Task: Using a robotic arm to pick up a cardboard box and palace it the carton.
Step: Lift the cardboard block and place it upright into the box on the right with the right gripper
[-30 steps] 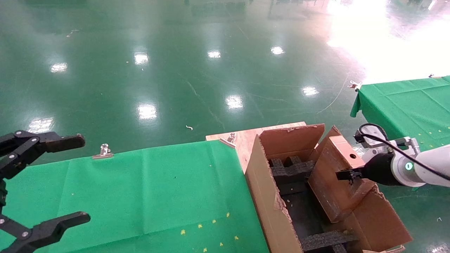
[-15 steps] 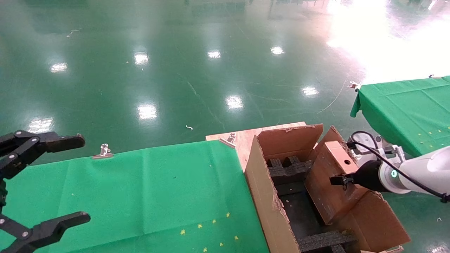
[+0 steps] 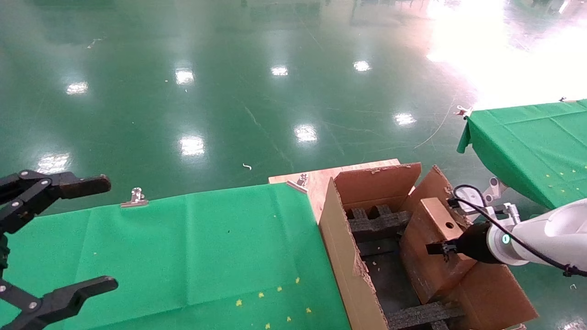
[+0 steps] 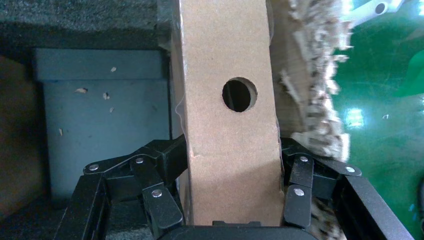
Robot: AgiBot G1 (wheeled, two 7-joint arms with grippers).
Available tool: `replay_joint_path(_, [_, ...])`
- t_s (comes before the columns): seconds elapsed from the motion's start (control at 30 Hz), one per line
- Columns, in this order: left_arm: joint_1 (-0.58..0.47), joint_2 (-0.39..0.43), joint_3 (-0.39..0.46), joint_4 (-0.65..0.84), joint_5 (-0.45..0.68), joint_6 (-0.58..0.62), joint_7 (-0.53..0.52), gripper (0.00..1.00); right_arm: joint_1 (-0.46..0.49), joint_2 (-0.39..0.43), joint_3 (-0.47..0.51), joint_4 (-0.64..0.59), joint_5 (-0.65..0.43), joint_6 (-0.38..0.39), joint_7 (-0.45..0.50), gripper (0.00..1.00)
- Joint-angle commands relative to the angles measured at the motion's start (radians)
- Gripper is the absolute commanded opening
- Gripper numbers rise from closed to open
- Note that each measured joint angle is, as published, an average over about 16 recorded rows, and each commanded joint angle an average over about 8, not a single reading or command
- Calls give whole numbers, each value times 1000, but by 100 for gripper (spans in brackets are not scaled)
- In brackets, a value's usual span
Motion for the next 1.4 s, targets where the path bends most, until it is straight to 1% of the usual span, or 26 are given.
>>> replay_joint_path(0.03, [0,0,0,0,0,0,0,100,-10,-5,-2,-1,0,3,9,0])
replay_joint_path(0.43, [0,0,0,0,0,0,0,100,-71,-34,-13,-27,-23,37,63,0])
replay_joint_path(0.67, [0,0,0,0,0,0,0,100,-98,-55,-20,-48,-2,47,61,1])
replay_joint_path(0.7, [0,0,0,0,0,0,0,100,-100,-58,-21,-51,1,48,58,6])
replay_joint_path(0.9, [0,0,0,0,0,-1,0,100,-110,-68,-25,-63,13,52,47,81])
replay_joint_path(0.93, [0,0,0,0,0,-1,0,100,-111,-68,-25,-63,14,52,46,93])
replay_joint_path(0.97, [0,0,0,0,0,-1,0,100,-111,-68,-25,-63,15,52,47,100])
replay_joint_path(1.4, [0,0,0,0,0,0,0,100,-101,-62,-22,-62,13,49,47,100])
